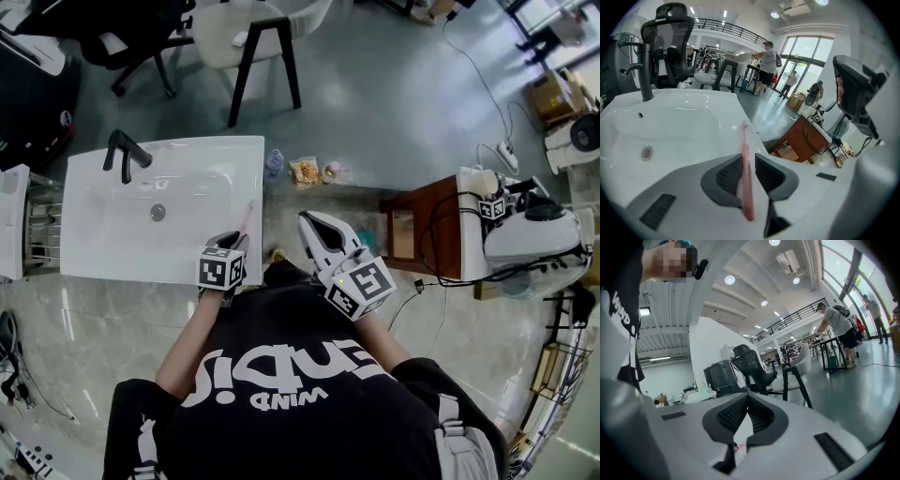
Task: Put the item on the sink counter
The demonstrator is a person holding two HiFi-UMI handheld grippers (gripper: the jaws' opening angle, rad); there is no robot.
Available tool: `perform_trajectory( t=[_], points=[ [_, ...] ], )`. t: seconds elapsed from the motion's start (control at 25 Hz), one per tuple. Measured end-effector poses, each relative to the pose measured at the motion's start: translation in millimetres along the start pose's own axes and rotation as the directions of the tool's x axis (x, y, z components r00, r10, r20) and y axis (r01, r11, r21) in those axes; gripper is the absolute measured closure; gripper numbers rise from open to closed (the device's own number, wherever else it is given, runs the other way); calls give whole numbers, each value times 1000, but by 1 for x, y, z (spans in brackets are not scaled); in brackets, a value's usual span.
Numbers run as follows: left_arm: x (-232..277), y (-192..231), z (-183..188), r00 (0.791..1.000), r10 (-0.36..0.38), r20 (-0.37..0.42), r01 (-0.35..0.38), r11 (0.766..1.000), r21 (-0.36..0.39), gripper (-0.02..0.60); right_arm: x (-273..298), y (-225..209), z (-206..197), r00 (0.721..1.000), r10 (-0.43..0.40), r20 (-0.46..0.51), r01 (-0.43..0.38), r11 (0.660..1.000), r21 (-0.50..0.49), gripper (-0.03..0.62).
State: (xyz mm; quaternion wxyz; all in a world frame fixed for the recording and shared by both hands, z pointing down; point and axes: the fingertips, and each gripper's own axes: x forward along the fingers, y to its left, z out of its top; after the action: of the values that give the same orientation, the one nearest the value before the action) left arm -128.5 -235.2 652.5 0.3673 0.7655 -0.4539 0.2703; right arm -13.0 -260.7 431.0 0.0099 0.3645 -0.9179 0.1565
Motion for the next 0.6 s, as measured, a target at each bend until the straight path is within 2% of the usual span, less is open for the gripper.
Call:
perform_trajectory(
  t=[0.2, 0.6],
  points=[
    [-2, -3, 3, 999, -1, 36, 1, 1000, -1, 446, 0, 1, 0, 1000, -2, 2, 2, 1000, -3, 576],
    [-11, 2, 17, 994, 27, 109, -27, 1000, 3, 442, -1, 1, -3, 1000, -7, 0, 7, 1000, 9, 576]
  ],
)
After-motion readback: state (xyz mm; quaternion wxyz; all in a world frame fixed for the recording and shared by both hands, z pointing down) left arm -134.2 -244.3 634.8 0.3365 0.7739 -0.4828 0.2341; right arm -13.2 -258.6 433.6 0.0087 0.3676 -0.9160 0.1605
